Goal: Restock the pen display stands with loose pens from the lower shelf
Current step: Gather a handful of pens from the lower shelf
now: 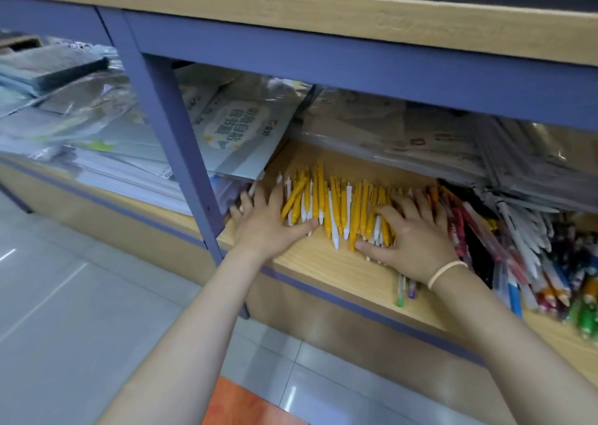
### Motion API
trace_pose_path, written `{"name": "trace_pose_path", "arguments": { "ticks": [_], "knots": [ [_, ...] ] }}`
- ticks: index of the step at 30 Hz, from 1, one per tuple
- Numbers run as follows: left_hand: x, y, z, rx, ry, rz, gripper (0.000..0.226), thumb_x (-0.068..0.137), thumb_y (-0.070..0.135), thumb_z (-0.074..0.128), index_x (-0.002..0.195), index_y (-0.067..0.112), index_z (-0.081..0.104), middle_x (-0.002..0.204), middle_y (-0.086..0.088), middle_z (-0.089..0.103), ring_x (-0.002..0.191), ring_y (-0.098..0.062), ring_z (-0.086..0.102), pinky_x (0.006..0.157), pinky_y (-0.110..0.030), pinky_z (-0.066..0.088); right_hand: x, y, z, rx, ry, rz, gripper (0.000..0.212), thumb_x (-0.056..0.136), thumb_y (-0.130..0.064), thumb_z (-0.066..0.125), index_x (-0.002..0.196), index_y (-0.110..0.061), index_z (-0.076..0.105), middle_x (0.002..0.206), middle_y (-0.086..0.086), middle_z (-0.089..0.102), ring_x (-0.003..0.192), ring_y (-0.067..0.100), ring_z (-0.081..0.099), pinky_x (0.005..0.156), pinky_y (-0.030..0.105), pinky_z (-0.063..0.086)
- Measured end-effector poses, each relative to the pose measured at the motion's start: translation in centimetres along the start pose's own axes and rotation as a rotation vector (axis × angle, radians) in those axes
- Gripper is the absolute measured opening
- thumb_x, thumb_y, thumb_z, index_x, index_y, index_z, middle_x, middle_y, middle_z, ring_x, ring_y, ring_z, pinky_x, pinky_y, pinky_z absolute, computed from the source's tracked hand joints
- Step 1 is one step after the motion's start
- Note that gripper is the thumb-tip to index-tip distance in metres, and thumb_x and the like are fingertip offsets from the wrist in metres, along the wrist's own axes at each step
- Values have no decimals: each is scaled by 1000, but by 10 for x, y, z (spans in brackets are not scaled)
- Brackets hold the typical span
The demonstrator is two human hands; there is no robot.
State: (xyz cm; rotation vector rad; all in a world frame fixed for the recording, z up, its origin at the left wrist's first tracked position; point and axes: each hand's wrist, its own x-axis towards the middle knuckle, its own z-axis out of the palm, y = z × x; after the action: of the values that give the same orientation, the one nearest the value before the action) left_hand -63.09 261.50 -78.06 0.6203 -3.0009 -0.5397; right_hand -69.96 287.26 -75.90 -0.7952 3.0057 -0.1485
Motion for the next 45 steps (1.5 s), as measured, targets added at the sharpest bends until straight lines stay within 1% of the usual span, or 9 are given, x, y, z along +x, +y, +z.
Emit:
{"name": "trace_pose_path", "arguments": {
  "ticks": [4, 8, 15, 21, 28, 33, 37, 40, 45],
  "knots": [
    [3, -3, 2, -33, 61, 63, 107, 71, 92, 47, 157, 35, 20, 163, -5, 26, 148, -36, 20, 120, -55, 21, 2, -4, -1, 22, -2, -11, 95, 69, -95, 33, 149, -45, 24, 164, 0, 12, 151, 32, -2, 119, 59, -1],
    [5, -2, 7, -239, 84, 175, 103, 69, 80, 65, 154, 41, 23, 163, -3, 22, 148, -29, 26, 116, -51, 33, 3, -3, 0, 6, -18, -61, 95, 63, -97, 25, 149, -58, 8, 166, -4, 1, 150, 35, -9, 117, 63, -4],
    [25, 21, 9, -235, -109, 222, 105, 59, 93, 56, 152, 53, 26, 169, 6, 7, 155, -26, 6, 123, -49, 18, 3, 3, -2, -45, -81, -77, 86, 72, -93, 33, 148, -60, 9, 166, -7, 2, 150, 35, -11, 117, 63, -7],
    [9, 58, 25, -281, -109, 350, 107, 62, 82, 70, 153, 51, 24, 168, 1, 14, 152, -25, 12, 121, -43, 21, -17, 27, 0, -53, 16, -68, 97, 62, -97, 13, 149, -55, 16, 166, -7, 10, 152, 30, -7, 117, 55, -13],
    [-11, 107, 39, -327, -143, 439, 96, 67, 74, 76, 150, 52, 33, 168, 8, 9, 153, -21, 12, 123, -44, 21, -42, 70, -5, -20, 33, -70, 85, 74, -92, 27, 149, -54, 21, 166, -8, 7, 152, 27, -9, 121, 48, -11],
    [-24, 146, 46, -295, -160, 481, 88, 75, 60, 78, 151, 50, 34, 168, 5, 11, 153, -23, 13, 122, -40, 20, -56, 98, -7, -6, 69, -73, 91, 67, -92, 16, 148, -52, 26, 166, -8, 8, 152, 27, -7, 121, 46, -9],
    [-30, 170, 58, -316, -187, 501, 95, 66, 78, 67, 150, 51, 33, 168, 6, 12, 153, -21, 14, 123, -40, 19, -72, 124, -7, 35, 84, -52, 88, 70, -91, 24, 148, -51, 30, 165, -11, 8, 152, 22, -6, 122, 49, -3],
    [-38, 190, 68, -325, -205, 502, 89, 75, 73, 69, 152, 50, 31, 168, 7, 9, 153, -21, 12, 123, -44, 19, -83, 143, -9, 59, 90, -50, 90, 69, -92, 24, 148, -49, 31, 165, -12, 8, 153, 22, -5, 122, 52, 3],
    [-50, 223, 77, -355, -214, 506, 94, 68, 85, 57, 152, 51, 31, 168, 6, 11, 154, -22, 12, 123, -44, 19, -102, 168, -17, 77, 83, -42, 90, 72, -89, 30, 150, -45, 30, 166, -11, 6, 153, 21, -5, 118, 41, -6]
  ]
}}
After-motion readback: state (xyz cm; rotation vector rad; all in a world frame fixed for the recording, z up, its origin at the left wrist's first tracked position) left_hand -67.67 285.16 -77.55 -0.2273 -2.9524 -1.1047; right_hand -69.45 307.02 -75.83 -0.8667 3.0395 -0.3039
